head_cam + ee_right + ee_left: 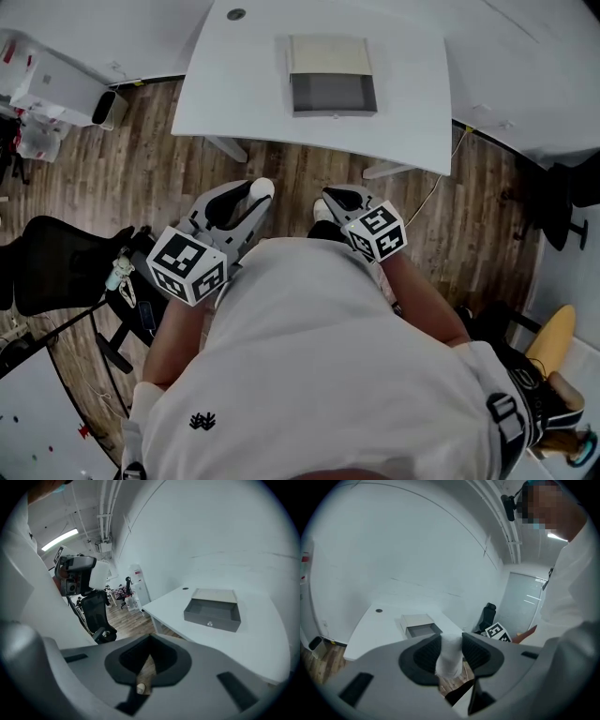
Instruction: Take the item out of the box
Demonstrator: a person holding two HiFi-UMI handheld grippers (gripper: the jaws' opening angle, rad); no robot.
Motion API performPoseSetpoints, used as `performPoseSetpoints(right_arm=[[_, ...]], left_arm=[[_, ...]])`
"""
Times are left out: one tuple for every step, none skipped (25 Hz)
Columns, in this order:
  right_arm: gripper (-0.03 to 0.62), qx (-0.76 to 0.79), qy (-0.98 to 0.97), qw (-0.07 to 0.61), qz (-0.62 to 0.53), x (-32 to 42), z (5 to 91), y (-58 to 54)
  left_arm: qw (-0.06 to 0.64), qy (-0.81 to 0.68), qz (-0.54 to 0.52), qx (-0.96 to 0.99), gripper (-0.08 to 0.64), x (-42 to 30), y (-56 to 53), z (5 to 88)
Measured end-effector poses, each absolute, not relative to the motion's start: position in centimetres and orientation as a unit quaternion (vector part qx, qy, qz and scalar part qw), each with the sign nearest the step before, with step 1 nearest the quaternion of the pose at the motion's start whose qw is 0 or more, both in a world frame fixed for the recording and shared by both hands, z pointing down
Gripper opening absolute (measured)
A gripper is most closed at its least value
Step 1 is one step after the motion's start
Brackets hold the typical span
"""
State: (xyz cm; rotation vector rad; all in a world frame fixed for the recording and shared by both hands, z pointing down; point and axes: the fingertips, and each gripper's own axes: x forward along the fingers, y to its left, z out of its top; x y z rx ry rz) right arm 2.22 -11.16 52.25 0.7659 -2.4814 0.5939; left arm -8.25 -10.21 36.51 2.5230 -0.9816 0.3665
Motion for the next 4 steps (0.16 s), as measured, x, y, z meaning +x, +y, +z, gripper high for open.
performPoseSetpoints(right_arm=[[0.006, 0.278, -0.905, 0.238, 0.216, 2.6, 52.3, -11.7], [0.006, 0.276, -0.906, 0.239, 0.215, 2.9, 52.4, -12.3], [0.006, 0.275, -0.906, 0.239, 0.215, 3.3, 52.5, -12.8], [0.006, 0.274, -0.906, 0.240, 0.214, 3.7, 52.6, -13.3]], left_arm=[[0.204, -0.353, 0.131, 0.904, 0.149, -7.8, -10.8, 36.5], [0.204, -0.354, 0.130, 0.903, 0.149, -7.4, -11.4, 36.6], [0.205, -0.355, 0.129, 0.903, 0.149, -6.9, -12.0, 36.7], [0.205, -0.356, 0.129, 0.902, 0.149, -6.4, -12.5, 36.8]])
